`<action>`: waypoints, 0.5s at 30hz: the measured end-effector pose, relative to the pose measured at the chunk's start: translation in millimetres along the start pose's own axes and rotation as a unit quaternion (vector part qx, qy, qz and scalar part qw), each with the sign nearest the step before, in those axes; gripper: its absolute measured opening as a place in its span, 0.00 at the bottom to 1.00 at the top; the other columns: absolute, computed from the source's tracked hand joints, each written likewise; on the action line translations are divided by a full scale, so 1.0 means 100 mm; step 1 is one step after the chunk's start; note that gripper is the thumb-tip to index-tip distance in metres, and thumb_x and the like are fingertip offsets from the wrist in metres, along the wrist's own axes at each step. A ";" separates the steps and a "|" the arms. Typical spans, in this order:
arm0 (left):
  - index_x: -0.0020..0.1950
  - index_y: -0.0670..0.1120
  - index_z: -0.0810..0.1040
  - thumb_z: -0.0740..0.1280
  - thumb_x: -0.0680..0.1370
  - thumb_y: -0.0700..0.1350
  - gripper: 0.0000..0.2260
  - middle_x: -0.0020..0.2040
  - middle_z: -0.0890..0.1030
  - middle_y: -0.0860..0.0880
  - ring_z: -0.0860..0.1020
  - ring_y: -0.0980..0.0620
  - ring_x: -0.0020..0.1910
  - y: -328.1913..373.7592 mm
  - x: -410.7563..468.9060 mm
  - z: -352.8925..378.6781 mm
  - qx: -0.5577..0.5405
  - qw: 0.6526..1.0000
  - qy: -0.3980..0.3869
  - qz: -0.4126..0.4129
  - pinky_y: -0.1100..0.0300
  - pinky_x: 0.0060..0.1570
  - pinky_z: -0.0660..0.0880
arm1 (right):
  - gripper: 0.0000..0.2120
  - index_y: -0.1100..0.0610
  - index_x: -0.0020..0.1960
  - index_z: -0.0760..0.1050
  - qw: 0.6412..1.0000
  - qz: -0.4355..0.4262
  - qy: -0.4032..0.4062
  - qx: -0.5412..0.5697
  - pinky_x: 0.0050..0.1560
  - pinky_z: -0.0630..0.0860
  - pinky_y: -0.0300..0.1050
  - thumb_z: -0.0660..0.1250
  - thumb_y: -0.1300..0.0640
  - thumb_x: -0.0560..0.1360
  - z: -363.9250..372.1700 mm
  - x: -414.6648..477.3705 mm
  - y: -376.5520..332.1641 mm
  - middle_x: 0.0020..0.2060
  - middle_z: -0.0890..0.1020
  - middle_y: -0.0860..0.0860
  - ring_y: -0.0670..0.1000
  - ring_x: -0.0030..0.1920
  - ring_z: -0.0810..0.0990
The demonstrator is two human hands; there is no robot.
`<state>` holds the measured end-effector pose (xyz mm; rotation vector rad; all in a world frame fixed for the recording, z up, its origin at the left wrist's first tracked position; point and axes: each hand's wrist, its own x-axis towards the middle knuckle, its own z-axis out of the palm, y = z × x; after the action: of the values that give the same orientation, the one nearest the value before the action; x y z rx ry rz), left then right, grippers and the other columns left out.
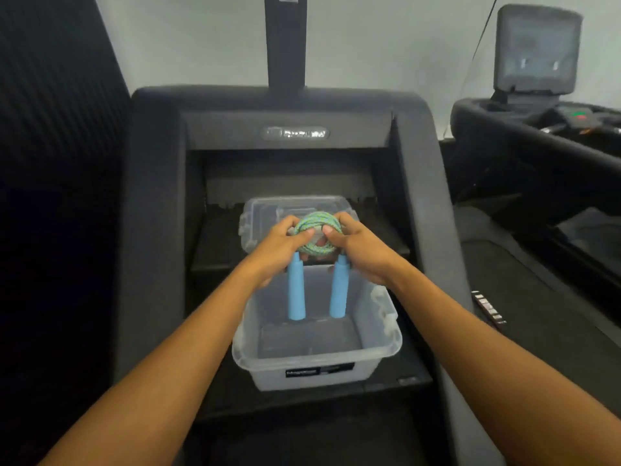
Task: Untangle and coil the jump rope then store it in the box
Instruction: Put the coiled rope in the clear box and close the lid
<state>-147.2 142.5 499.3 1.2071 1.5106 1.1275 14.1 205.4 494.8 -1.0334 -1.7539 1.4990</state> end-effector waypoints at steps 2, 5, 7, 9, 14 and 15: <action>0.59 0.44 0.75 0.66 0.82 0.49 0.11 0.53 0.82 0.43 0.80 0.47 0.48 -0.34 0.18 0.08 -0.008 0.999 -0.006 -0.049 0.49 0.49 0.78 | 0.06 0.58 0.57 0.74 0.999 0.041 -0.021 0.018 0.53 0.81 0.54 0.62 0.56 0.83 -0.01 0.18 0.37 0.52 0.82 0.59 0.61 0.54 0.82; 0.57 0.47 0.74 0.65 0.82 0.49 0.08 0.53 0.82 0.45 0.80 0.45 0.50 -0.90 0.43 0.20 -0.026 0.992 -0.026 -0.123 0.46 0.55 0.76 | 0.09 0.58 0.61 0.72 0.988 0.141 -0.047 0.043 0.40 0.81 0.45 0.62 0.55 0.83 -0.01 0.34 0.88 0.51 0.83 0.57 0.56 0.46 0.83; 0.61 0.47 0.74 0.66 0.82 0.50 0.10 0.58 0.82 0.43 0.81 0.44 0.54 -1.26 0.57 0.27 -0.025 0.983 -0.045 -0.177 0.41 0.58 0.77 | 0.09 0.57 0.62 0.70 0.974 0.212 -0.073 0.047 0.31 0.79 0.41 0.62 0.54 0.83 0.00 0.44 1.19 0.50 0.83 0.56 0.54 0.41 0.84; 0.63 0.45 0.73 0.66 0.82 0.50 0.13 0.62 0.81 0.41 0.81 0.44 0.56 -1.58 0.67 0.32 -0.023 0.972 -0.069 -0.222 0.41 0.56 0.80 | 0.12 0.57 0.64 0.69 0.956 0.273 -0.098 0.034 0.31 0.81 0.45 0.61 0.52 0.84 0.01 0.54 1.49 0.52 0.83 0.58 0.56 0.44 0.84; 0.61 0.45 0.73 0.65 0.82 0.48 0.11 0.62 0.80 0.39 0.81 0.41 0.57 -2.07 0.86 0.37 -0.002 0.936 -0.128 -0.329 0.37 0.58 0.78 | 0.16 0.59 0.68 0.68 0.907 0.392 -0.155 0.008 0.54 0.78 0.70 0.60 0.53 0.84 0.05 0.77 2.00 0.65 0.77 0.62 0.63 0.59 0.79; 0.60 0.46 0.72 0.65 0.83 0.48 0.09 0.60 0.79 0.40 0.81 0.41 0.54 -2.11 0.90 0.38 0.004 0.930 -0.135 -0.343 0.38 0.59 0.78 | 0.16 0.59 0.69 0.68 0.897 0.409 -0.166 0.005 0.55 0.77 0.71 0.60 0.53 0.84 0.06 0.81 2.04 0.66 0.75 0.62 0.63 0.58 0.79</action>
<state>-164.4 210.6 277.6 0.6979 1.5360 0.4635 3.1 283.5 289.6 -1.7240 -1.5808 2.2969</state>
